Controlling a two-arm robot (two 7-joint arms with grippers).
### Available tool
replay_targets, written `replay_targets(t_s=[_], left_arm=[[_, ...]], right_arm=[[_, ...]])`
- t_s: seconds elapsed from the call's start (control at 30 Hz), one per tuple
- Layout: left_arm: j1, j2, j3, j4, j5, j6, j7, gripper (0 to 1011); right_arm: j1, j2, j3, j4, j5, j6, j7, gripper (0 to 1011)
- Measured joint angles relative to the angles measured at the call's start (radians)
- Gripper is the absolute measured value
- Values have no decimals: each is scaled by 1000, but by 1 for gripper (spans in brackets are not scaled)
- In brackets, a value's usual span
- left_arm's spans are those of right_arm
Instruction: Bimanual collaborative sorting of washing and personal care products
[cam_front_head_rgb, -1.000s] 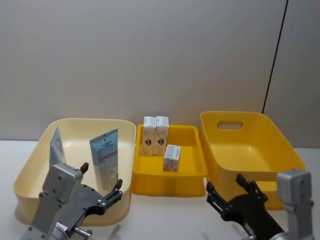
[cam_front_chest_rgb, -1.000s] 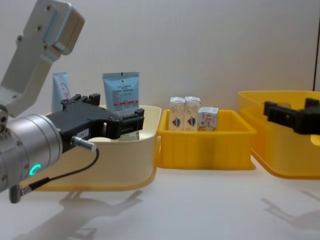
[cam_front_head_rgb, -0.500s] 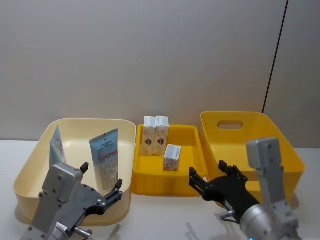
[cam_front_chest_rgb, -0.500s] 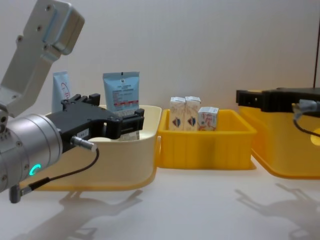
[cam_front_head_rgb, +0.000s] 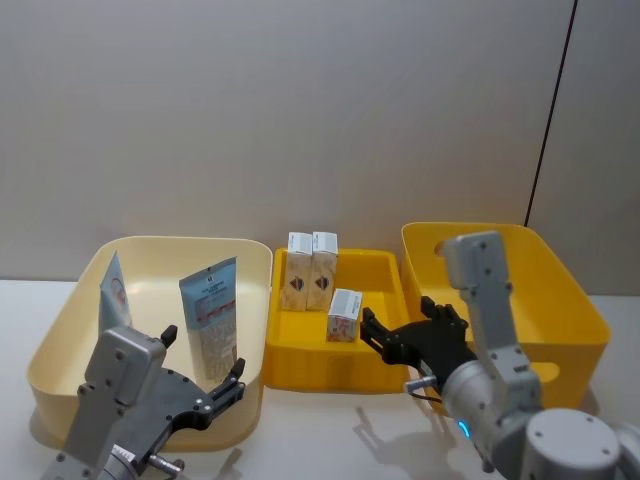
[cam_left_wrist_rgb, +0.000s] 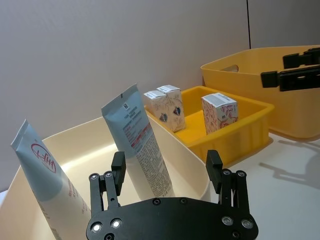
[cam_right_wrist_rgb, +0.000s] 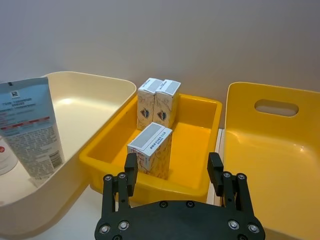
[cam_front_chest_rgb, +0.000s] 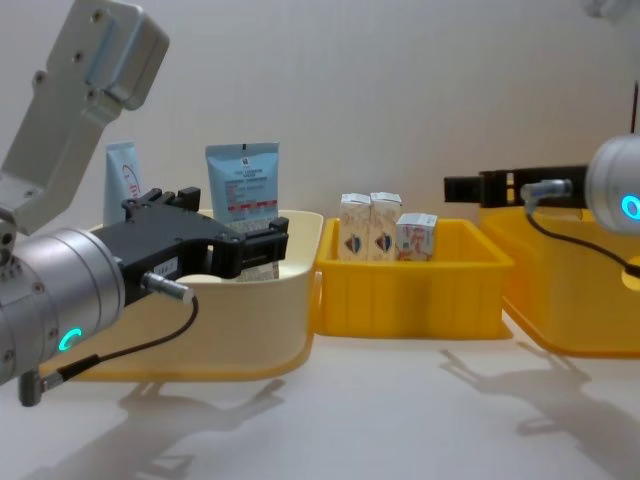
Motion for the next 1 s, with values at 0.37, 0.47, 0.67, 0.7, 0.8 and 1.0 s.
replay_targets(t_s=[0.37,0.47,0.67,0.7,0.8,1.0], left_arm=[[0,0,0,0,0,0,0,1001],[0,0,0,0,0,0,0,1002],[0,0,0,0,0,0,0,1001],[0,0,0,0,0,0,0,1002],[0,0,0,0,0,0,0,1002],[0,0,0,0,0,0,0,1002]], right_arm=[[118,-70,-18,161,-14,28,-8,875],[148,-88,-22,208,-16,29,-7,875],[205,-118,-31,297,-23,29,0,875],[210,-121,-32,306,-24,29,0,875],[234,-132,-38,345,-30,29,3,875],[276,-151,-46,409,-43,28,6,875]])
